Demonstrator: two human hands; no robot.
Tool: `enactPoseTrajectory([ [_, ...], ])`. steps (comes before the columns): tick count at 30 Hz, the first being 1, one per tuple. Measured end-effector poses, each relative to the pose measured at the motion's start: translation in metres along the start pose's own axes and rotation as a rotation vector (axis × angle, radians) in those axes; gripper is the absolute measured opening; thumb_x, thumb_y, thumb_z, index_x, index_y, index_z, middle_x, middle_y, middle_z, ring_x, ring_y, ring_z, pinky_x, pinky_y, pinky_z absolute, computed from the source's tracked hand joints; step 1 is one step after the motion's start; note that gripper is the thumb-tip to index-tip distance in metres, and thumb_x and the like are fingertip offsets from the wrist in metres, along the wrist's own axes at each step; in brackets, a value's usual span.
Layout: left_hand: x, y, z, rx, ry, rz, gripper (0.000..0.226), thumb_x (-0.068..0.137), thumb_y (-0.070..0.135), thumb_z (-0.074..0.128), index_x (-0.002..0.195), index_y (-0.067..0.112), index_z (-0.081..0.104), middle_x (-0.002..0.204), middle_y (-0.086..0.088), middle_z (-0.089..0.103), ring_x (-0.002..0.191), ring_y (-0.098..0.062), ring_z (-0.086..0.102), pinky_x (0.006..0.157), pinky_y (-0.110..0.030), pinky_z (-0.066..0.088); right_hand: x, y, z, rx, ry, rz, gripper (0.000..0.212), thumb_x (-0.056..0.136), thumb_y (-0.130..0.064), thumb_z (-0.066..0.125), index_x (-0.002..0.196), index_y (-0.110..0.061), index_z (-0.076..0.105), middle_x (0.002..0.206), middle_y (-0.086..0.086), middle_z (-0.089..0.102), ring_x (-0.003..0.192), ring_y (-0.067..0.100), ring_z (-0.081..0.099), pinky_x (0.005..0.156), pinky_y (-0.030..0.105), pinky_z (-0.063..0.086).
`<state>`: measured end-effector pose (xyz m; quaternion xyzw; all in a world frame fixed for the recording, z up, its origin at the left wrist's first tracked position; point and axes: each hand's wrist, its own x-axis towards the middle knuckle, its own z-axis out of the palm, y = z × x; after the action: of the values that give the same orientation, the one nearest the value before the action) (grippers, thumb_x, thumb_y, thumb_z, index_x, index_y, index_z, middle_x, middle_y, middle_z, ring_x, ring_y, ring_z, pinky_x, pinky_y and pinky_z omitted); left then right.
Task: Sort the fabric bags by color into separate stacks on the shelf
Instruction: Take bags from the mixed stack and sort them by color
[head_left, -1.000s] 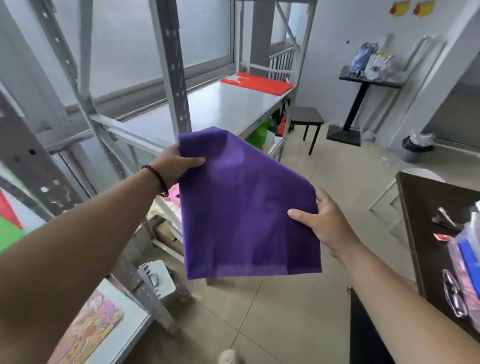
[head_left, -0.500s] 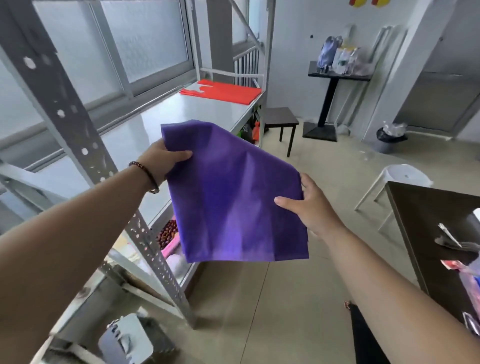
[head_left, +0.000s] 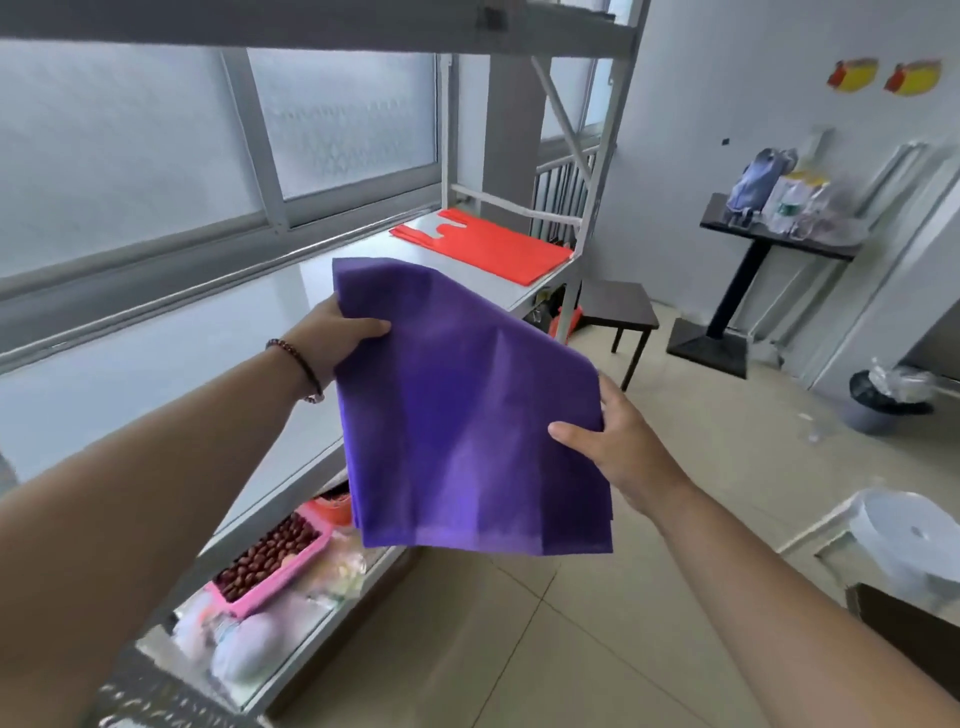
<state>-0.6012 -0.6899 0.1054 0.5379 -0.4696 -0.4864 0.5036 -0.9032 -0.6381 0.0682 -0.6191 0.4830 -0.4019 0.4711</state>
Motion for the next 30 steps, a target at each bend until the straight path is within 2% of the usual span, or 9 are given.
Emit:
enactPoseTrajectory([
  [2,0.022,-0.001,0.013,0.000,0.029,0.003,0.037,0.085,-0.005,0.056,0.117,0.012,0.055,0.110,-0.013,0.062,0.096,-0.029,0.059,0.092,-0.043,0.049,0.031,0.003,-0.019,-0.015,-0.043,-0.014,0.055,0.083,-0.010,0.068,0.122,-0.042,0.047,0.117,-0.010,0.064,0.107,0.011,0.063,0.097,0.041,0.051],
  [5,0.049,-0.005,0.024,-0.019,0.077,-0.012,0.033,0.086,-0.007,0.054,0.111,0.016,0.055,0.097,-0.004,0.064,0.085,-0.020,0.062,0.081,-0.034,0.053,0.074,0.007,-0.036,-0.015,-0.104,-0.022,0.062,0.084,-0.007,0.066,0.135,-0.035,0.042,0.119,-0.011,0.063,0.108,0.009,0.063,0.097,0.038,0.050],
  [8,0.081,-0.005,0.025,-0.039,0.124,-0.031,0.037,0.085,-0.007,0.055,0.116,0.014,0.052,0.095,-0.004,0.063,0.084,-0.020,0.061,0.078,-0.033,0.054,0.120,0.011,-0.045,0.010,-0.168,-0.033,0.066,0.086,-0.004,0.064,0.140,-0.030,0.037,0.120,-0.008,0.063,0.107,0.009,0.063,0.096,0.036,0.051],
  [12,0.130,-0.006,0.014,-0.077,0.124,-0.029,0.053,0.065,0.004,0.065,0.116,0.014,0.053,0.097,-0.004,0.064,0.083,-0.018,0.063,0.070,-0.027,0.058,0.194,0.021,-0.045,0.026,-0.228,-0.063,0.072,0.084,0.001,0.063,0.143,-0.029,0.034,0.124,-0.004,0.062,0.112,0.012,0.062,0.098,0.037,0.049],
  [16,0.190,-0.004,-0.002,-0.092,0.135,-0.038,0.050,0.073,-0.004,0.065,0.119,0.012,0.053,0.098,-0.006,0.065,0.073,-0.012,0.070,0.067,-0.026,0.059,0.273,0.028,-0.041,0.068,-0.281,-0.077,0.072,0.082,0.002,0.065,0.141,-0.028,0.037,0.120,-0.008,0.063,0.109,0.010,0.062,0.098,0.035,0.049],
  [22,0.266,-0.005,-0.012,-0.132,0.235,-0.061,0.050,0.062,0.005,0.065,0.110,0.014,0.058,0.086,0.000,0.072,0.072,-0.012,0.070,0.063,-0.025,0.058,0.382,0.034,-0.040,0.107,-0.383,-0.082,0.069,0.079,0.003,0.065,0.136,-0.028,0.043,0.117,0.000,0.065,0.107,0.017,0.062,0.095,0.037,0.051],
  [26,0.302,0.007,-0.003,-0.114,0.336,0.033,0.054,0.069,-0.005,0.063,0.121,0.009,0.052,0.085,0.001,0.070,0.071,-0.009,0.070,0.063,-0.023,0.057,0.445,0.029,-0.044,0.142,-0.464,-0.143,0.066,0.075,0.001,0.064,0.129,-0.034,0.046,0.117,-0.001,0.063,0.105,0.017,0.062,0.097,0.044,0.049],
  [28,0.319,0.023,-0.001,-0.133,0.412,0.131,0.050,0.076,-0.010,0.059,0.123,0.007,0.051,0.090,-0.002,0.069,0.073,-0.010,0.069,0.065,-0.024,0.057,0.477,0.018,-0.049,0.175,-0.493,-0.199,0.064,0.078,0.003,0.063,0.128,-0.035,0.047,0.115,-0.004,0.064,0.102,0.013,0.063,0.092,0.039,0.052],
  [30,0.330,0.042,0.000,-0.179,0.490,0.245,0.044,0.074,-0.008,0.060,0.115,0.008,0.056,0.093,-0.003,0.068,0.078,-0.013,0.068,0.070,-0.027,0.057,0.505,0.006,-0.054,0.280,-0.543,-0.216,0.063,0.081,0.009,0.059,0.129,-0.031,0.047,0.113,-0.003,0.065,0.097,0.012,0.065,0.084,0.032,0.054],
])
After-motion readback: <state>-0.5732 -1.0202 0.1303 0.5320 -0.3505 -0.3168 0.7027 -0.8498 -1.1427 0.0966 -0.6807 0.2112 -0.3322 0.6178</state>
